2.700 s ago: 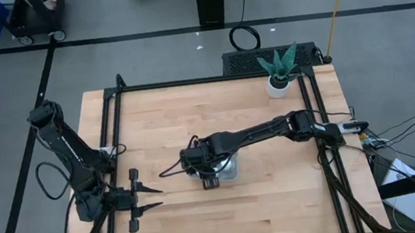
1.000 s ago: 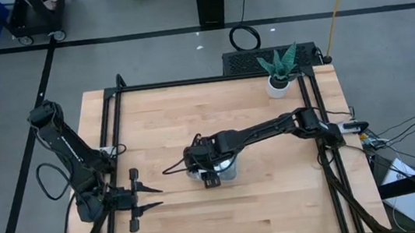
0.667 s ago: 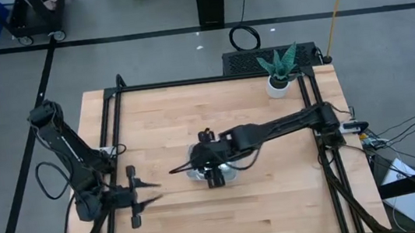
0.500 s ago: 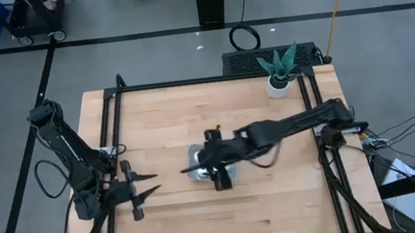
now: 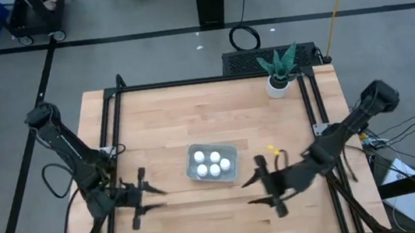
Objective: Pick and place pill bottles into a basket
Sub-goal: Return to Home Position
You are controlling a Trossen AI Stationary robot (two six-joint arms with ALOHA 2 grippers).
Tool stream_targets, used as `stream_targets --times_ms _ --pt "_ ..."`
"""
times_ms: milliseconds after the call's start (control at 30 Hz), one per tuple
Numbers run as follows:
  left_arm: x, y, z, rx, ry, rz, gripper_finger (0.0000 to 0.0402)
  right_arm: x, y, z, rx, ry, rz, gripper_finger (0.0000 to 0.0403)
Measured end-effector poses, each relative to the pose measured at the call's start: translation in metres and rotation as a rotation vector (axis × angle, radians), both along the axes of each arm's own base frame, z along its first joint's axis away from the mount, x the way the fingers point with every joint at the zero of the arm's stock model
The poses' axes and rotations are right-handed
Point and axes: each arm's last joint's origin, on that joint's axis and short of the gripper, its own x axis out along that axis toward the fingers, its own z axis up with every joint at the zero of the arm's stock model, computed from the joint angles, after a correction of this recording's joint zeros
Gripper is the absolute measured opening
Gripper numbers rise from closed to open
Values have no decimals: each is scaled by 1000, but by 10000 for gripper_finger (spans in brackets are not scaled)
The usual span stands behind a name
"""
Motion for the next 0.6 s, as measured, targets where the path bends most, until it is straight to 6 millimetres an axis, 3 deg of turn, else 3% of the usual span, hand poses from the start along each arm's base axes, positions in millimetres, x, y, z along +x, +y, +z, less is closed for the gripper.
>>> stream_targets --times_ms 167,333,433,600 --pt "11 1 6 57 -111 -313 152 -38 0 -33 136 -150 101 218" --pt "22 26 -22 45 -101 -237 152 -65 -13 -64 273 -184 29 216" --pt "22 44 -46 -3 -99 -216 152 -78 -18 -88 235 -177 60 219" --pt "11 71 -76 -53 -142 -171 152 -94 -34 -103 229 -233 52 220"
